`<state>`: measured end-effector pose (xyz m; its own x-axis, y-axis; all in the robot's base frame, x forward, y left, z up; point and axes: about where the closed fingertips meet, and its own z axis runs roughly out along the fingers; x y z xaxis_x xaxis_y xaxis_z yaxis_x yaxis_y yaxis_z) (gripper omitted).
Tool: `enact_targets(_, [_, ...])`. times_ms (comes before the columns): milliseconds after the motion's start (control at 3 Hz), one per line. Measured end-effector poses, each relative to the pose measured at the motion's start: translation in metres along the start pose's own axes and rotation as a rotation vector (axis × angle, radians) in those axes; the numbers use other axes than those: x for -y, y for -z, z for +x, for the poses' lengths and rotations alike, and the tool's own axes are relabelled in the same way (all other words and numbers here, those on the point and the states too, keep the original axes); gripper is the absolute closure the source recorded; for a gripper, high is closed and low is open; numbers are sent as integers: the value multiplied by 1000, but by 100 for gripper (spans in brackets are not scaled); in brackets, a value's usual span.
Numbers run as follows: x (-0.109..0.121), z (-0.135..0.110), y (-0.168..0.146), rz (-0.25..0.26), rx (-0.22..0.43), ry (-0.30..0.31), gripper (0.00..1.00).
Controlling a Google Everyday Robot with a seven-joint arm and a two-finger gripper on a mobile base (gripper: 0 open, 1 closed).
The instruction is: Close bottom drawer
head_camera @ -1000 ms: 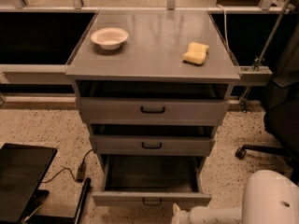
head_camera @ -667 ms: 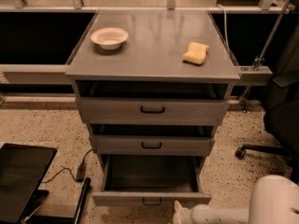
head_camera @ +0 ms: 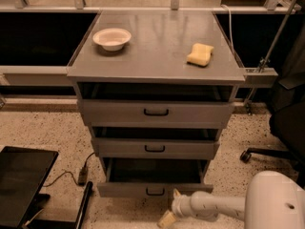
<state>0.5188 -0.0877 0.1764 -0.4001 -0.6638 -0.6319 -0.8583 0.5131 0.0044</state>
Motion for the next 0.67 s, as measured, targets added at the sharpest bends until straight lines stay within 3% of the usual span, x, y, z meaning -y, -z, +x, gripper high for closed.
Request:
enact_targets(333, [26, -21, -16, 11, 0, -3, 0])
enact_targets(667, [26, -21, -16, 11, 0, -3, 0])
